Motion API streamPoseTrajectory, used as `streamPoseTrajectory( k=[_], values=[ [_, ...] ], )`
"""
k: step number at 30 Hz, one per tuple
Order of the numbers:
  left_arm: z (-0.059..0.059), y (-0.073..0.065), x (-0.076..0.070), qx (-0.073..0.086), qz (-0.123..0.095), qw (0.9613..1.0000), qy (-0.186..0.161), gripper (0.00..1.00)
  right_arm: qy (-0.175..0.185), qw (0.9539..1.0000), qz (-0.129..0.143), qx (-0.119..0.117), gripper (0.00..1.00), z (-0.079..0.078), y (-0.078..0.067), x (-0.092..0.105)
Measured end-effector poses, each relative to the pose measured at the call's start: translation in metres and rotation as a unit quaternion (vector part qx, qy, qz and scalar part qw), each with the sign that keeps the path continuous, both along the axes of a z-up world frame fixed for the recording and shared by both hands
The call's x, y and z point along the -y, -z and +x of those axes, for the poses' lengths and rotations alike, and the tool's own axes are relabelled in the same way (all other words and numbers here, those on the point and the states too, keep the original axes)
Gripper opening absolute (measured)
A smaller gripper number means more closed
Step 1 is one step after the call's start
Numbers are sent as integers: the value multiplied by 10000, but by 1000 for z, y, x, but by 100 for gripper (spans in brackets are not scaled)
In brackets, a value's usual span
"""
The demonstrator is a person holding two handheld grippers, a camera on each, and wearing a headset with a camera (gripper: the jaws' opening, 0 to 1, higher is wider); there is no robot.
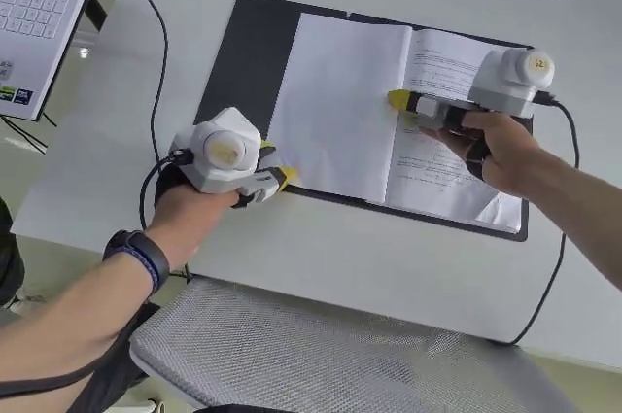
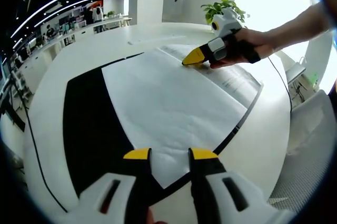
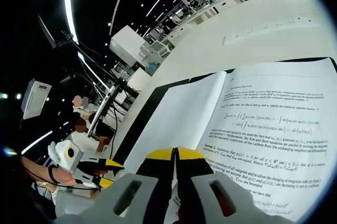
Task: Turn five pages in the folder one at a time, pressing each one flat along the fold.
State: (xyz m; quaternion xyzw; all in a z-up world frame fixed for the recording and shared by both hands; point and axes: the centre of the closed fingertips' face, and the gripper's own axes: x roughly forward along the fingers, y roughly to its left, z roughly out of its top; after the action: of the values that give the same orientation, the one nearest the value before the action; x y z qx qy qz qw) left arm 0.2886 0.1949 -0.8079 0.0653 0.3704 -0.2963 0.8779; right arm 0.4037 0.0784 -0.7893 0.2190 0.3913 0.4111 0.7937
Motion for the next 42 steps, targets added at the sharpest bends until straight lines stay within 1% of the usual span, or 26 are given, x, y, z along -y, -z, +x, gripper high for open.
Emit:
streamPoseTrajectory(
  k=[4,8,9,12,15,17,18,19,20,22,26,30,31,33,34,36,38,39,41,42],
  values=[
    [0,0,1,-4,10,10000,8,27,-23,10000,11,7,0,0,0,0],
    [0,0,1,-9,4,10000,-10,27,-22,10000,79,-12,0,1,0,0],
    [0,0,1,-7,2,10000,-14,27,0,9999,136,-63,0,3,1,0],
    [0,-1,1,-35,-86,9999,-134,27,66,9997,199,-87,0,9,1,0],
    [0,-1,1,-35,-68,9999,-143,27,128,9997,217,-71,0,19,2,-1],
    [-1,-2,2,-43,-84,9998,-146,27,252,9993,262,-84,0,30,4,0],
    [-1,-2,2,-47,-89,9998,-148,27,337,9989,318,-105,0,39,6,2],
    [-1,-3,2,-62,-107,9998,-160,27,570,9972,449,-160,0,43,6,2],
    [-2,-3,2,-80,-125,9997,-175,27,728,9957,533,-186,0,44,6,2],
    [-2,-4,3,-78,-121,9997,-182,27,924,9933,647,-244,0,53,6,5],
    [-2,-4,2,-76,-108,9998,-173,26,1081,9909,766,-239,0,67,5,5],
    [-2,-4,2,-68,-105,9998,-171,25,1350,9866,882,-247,0,86,5,8],
    [-2,-4,2,-66,-107,9998,-169,25,1451,9847,928,-269,0,94,7,10],
    [-2,-5,2,-67,-106,9998,-160,26,1586,9824,955,-261,0,105,8,13],
    [-2,-5,2,-66,-103,9998,-158,26,1612,9818,965,-264,0,107,8,13],
    [-2,-5,2,-67,-110,9998,-159,26,1709,9796,1009,-312,0,115,9,14],
    [-2,-4,2,-64,-117,9998,-169,26,1787,9781,1023,-310,0,123,10,15],
    [-2,-4,2,-63,-122,9998,-170,26,1866,9761,1058,-338,0,128,12,16],
    [-2,-4,2,-59,-126,9997,-177,26,1934,9740,1116,-387,0,134,13,17],
    [-2,-4,2,-57,-134,9997,-183,26,2003,9719,1159,-424,0,138,13,18]
  ],
)
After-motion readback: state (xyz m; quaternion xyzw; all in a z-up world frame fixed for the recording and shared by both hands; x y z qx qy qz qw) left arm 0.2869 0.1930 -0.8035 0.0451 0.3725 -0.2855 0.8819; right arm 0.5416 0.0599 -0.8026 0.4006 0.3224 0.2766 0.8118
